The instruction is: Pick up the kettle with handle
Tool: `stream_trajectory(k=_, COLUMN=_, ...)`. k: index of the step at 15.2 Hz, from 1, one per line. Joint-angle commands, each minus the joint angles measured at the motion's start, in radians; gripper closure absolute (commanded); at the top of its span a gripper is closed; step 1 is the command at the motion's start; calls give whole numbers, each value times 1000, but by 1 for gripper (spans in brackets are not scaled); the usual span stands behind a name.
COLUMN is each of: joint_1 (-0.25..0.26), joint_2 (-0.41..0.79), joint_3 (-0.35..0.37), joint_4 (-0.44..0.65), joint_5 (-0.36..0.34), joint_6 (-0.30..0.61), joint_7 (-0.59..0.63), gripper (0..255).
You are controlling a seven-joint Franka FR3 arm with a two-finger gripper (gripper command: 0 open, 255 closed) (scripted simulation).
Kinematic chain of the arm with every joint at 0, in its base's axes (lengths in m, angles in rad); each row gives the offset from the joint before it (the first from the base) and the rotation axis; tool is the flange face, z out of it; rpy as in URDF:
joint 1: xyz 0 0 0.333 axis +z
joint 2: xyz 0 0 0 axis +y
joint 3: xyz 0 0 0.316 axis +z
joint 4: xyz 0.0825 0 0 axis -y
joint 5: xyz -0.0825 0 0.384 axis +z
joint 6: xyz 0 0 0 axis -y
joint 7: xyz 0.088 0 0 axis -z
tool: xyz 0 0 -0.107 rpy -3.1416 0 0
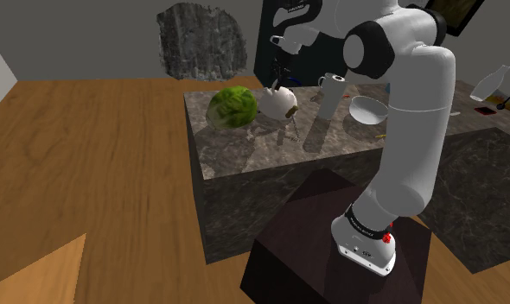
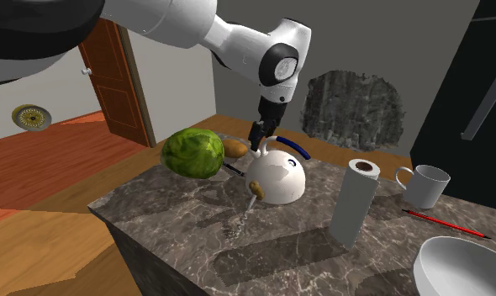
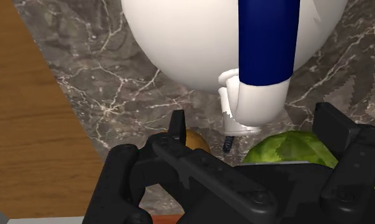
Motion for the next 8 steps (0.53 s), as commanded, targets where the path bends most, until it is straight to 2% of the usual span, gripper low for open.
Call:
stream_trajectory(k=1, joint_1=-2, joint_2=6, joint_3=2, joint_4=-2, joint_5=4, joint_6=7, joint_7=-4, gripper=0)
stream_trajectory(k=2, joint_1=-1, joint_2=3, joint_3=1, joint_4=-5, joint_5=3, joint_6=7, joint_7=-4, gripper=255)
stream_trajectory(k=8, joint_1=-1, joint_2=4, joint_3=2, joint_4=-4, joint_5=4, joint_6=8, joint_7=-4, gripper=255)
